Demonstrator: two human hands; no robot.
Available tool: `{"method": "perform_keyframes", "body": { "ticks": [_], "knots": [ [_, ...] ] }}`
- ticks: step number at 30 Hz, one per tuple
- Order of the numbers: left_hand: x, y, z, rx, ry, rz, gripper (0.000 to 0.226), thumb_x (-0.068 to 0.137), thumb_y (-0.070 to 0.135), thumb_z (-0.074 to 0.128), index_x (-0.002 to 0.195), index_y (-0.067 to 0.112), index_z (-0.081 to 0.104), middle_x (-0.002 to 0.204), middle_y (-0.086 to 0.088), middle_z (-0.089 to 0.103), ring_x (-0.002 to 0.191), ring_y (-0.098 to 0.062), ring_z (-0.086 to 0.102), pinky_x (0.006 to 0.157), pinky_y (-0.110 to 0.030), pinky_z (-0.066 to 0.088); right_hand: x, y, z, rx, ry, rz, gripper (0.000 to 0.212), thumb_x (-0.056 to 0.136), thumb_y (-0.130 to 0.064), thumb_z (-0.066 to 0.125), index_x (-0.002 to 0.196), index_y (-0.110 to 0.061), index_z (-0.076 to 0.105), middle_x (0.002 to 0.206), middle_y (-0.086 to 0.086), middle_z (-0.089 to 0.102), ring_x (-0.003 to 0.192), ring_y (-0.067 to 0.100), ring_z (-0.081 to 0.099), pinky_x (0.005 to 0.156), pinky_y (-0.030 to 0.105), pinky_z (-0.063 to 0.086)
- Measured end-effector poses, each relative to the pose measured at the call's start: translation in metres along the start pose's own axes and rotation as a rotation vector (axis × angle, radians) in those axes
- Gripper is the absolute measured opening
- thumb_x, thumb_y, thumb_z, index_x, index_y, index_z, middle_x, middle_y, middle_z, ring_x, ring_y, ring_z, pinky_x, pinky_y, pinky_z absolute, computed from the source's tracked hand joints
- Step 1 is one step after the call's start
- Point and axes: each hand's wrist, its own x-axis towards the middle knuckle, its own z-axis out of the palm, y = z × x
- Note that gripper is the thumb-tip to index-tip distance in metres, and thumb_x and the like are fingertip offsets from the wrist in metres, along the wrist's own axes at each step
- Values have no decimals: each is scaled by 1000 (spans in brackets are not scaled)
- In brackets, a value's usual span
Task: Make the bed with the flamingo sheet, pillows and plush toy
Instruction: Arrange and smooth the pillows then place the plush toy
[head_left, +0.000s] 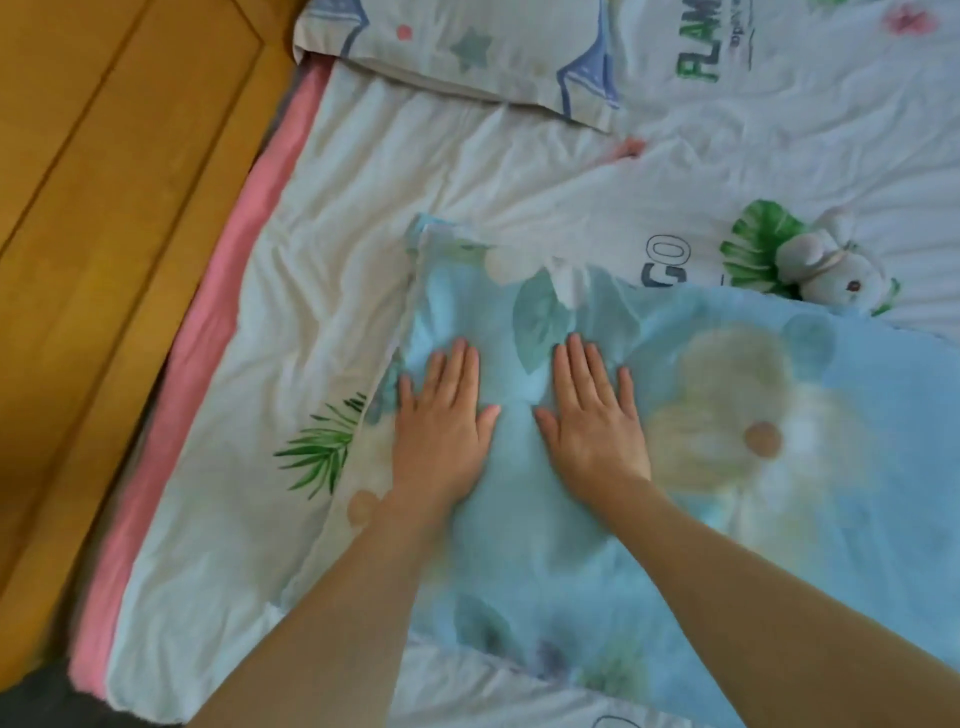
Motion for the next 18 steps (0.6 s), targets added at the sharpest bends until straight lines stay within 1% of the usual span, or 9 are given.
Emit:
{"method": "perform_keyframes", "body": {
  "ticks": [1, 2, 4, 6, 10, 12, 15, 18],
  "knots": [
    [-6, -9, 18, -23, -47, -39, 70, 91, 49, 26, 148, 9, 25, 155, -10, 27, 140, -30, 32, 105, -57, 35, -7, 6, 20, -41, -31, 4, 70, 94, -51, 18, 152, -15, 8, 160, 2, 2, 148, 18, 4, 118, 49, 4],
    [-7, -17, 30, -26, -47, -72, 71, 92, 51, 24, 149, 9, 25, 154, -11, 29, 139, -30, 34, 104, -55, 37, -5, 8, 32, -68, -21, 1, 70, 94, -52, 18, 153, -15, 8, 160, 2, 3, 148, 18, 4, 118, 46, 0],
    [-1, -20, 39, -42, -48, -107, 71, 93, 51, 22, 149, 9, 23, 154, -14, 29, 140, -29, 33, 108, -53, 34, 3, 8, 35, -86, -3, 2, 70, 95, -52, 19, 153, -15, 7, 161, 2, 3, 148, 17, 3, 116, 42, -3],
    [3, -19, 36, -33, -31, -83, 70, 93, 50, 22, 149, 7, 24, 153, -15, 29, 140, -29, 32, 109, -52, 32, 6, 7, 31, -78, 8, -9, 70, 95, -52, 20, 153, -16, 6, 161, 2, 2, 148, 16, 2, 116, 42, -4],
    [3, -18, 34, -2, -40, -81, 69, 94, 48, 23, 147, 5, 27, 151, -17, 33, 138, -30, 35, 107, -54, 34, 6, 5, 30, -62, 25, -6, 70, 95, -53, 20, 153, -16, 8, 161, 2, 5, 148, 16, 5, 116, 42, -2],
    [3, -19, 31, 11, -52, -75, 71, 93, 50, 19, 149, 5, 23, 153, -16, 28, 141, -30, 30, 110, -55, 29, 7, 6, 26, -48, 22, -8, 70, 94, -53, 19, 153, -16, 8, 161, 1, 5, 148, 16, 5, 117, 43, 0],
    [3, -12, 23, 8, -15, -74, 73, 92, 50, 12, 150, 6, 15, 158, -12, 14, 146, -28, 16, 116, -53, 16, 6, 7, 14, 15, 7, -16, 69, 95, -52, 17, 153, -18, 4, 161, -1, -1, 148, 15, -1, 119, 43, 1],
    [1, 12, 7, -74, 46, -73, 68, 93, 43, 18, 151, 9, 9, 160, -8, 0, 148, -25, 3, 118, -48, 4, 2, 7, -6, 170, 7, -3, 63, 100, -39, 30, 153, -19, 0, 161, -3, -5, 148, 15, -6, 119, 42, 0]
  ]
}}
